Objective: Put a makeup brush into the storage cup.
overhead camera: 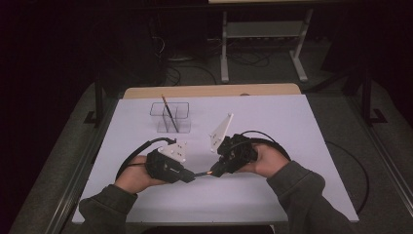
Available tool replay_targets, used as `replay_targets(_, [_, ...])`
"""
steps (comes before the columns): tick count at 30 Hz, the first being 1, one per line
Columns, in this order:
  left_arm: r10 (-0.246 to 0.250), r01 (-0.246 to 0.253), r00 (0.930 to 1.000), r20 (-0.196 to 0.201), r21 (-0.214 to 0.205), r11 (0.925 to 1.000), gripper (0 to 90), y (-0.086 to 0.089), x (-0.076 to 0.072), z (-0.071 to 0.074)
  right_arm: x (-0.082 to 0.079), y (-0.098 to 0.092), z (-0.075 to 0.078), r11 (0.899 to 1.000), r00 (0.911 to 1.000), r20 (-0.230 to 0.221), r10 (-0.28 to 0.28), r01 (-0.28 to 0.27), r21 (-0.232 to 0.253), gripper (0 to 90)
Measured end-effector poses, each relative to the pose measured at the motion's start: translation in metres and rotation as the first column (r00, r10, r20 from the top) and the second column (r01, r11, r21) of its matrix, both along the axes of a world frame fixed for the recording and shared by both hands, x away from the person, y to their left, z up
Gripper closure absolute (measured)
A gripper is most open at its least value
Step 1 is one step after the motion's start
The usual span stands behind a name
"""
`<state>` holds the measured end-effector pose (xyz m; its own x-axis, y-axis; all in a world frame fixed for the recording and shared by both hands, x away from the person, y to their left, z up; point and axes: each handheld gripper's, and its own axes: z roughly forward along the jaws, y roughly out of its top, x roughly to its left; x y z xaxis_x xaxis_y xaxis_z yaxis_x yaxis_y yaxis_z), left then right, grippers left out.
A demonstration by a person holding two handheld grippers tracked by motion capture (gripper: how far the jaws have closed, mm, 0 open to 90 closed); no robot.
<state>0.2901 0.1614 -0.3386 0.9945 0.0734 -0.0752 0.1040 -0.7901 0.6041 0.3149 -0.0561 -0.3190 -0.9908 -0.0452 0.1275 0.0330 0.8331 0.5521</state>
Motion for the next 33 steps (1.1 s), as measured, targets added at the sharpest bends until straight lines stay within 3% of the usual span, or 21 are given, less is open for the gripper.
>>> replay_targets(5, [0.013, -0.012, 0.9998, -0.018, 0.012, 0.9999, 82.5, -0.004, 0.001, -0.003, 0.000, 0.003, 0.001, 1.000, 1.0000, -0.003, 0.008, -0.008, -0.029, 83.3])
replay_targets(11, [0.008, -0.008, 0.9997, -0.023, 0.029, 0.9995, 75.0, -0.010, 0.003, -0.001, -0.005, 0.015, 0.005, 0.992, 0.9971, 0.065, 0.040, -0.032, -0.120, 83.3])
replay_targets(14, [-0.005, 0.006, 0.9997, -0.022, 0.040, 0.9992, 76.0, -0.014, 0.002, -0.001, -0.006, 0.020, 0.006, 0.989, 0.9949, 0.083, 0.057, -0.045, -0.143, 83.3])
replay_targets(16, [-0.011, 0.011, 0.9999, -0.001, 0.048, 0.9988, 81.4, -0.015, 0.003, -0.001, -0.007, 0.023, 0.008, 0.987, 0.9939, 0.094, 0.058, -0.043, -0.152, 83.3])
replay_targets(18, [-0.002, 0.002, 1.0000, -0.008, 0.036, 0.9994, 82.6, -0.013, 0.002, -0.001, -0.007, 0.024, 0.010, 0.986, 0.9921, 0.106, 0.067, -0.050, -0.157, 83.3])
replay_targets(22, [0.006, -0.006, 0.9997, 0.022, 0.015, 0.9999, 83.1, -0.011, 0.000, 0.001, -0.005, 0.022, 0.011, 0.992, 0.9972, 0.067, 0.033, -0.025, -0.124, 81.0])
replay_targets(23, [0.011, -0.012, 0.9991, 0.041, 0.016, 0.9998, 83.1, -0.009, 0.001, 0.002, -0.004, 0.020, 0.012, 0.994, 0.9976, 0.064, 0.026, -0.018, -0.111, 77.0])
replay_targets(28, [0.051, -0.050, 0.9982, 0.031, -0.025, 0.9984, 83.2, -0.001, -0.001, -0.001, 0.000, 0.010, 0.013, 0.999, 0.9992, 0.033, -0.020, 0.021, -0.025, 67.9])
replay_targets(33, [0.060, -0.058, 0.9973, 0.041, -0.041, 0.9975, 83.2, 0.004, -0.001, -0.004, 0.005, 0.001, 0.010, 0.998, 0.9984, -0.003, -0.056, 0.056, 0.016, 66.2])
